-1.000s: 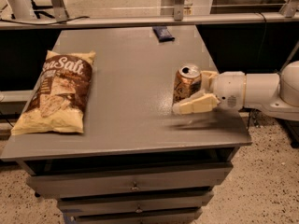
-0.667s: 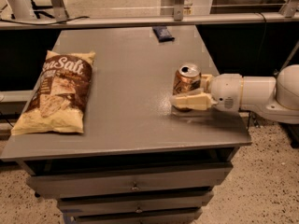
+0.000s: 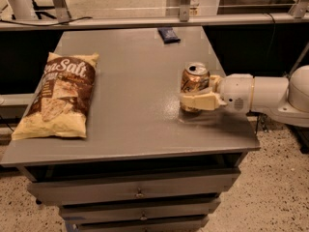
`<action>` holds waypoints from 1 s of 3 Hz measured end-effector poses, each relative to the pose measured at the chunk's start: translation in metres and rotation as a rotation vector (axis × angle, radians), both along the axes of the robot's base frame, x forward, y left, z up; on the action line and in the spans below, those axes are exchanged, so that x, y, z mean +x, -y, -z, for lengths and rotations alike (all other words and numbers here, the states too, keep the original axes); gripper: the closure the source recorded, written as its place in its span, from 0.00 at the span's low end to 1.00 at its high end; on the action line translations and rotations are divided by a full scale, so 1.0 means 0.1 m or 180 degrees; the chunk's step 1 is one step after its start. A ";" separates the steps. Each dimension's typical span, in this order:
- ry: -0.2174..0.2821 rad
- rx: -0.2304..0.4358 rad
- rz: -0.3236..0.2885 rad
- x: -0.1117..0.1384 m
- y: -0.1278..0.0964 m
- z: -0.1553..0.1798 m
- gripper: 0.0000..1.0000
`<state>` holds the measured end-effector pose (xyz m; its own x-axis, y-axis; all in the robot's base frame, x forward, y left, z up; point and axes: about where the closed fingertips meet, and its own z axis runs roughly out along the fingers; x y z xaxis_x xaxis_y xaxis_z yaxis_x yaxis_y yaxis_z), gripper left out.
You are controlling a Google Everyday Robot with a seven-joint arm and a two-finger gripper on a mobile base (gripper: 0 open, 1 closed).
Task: Pick orange can
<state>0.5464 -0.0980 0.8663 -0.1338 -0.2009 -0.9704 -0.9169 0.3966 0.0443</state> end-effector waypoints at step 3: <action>0.0103 -0.0086 0.0187 0.15 0.14 -0.59 1.00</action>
Offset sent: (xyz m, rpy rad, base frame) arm 0.0267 -0.0303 0.0976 -0.0454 -0.0559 -0.1134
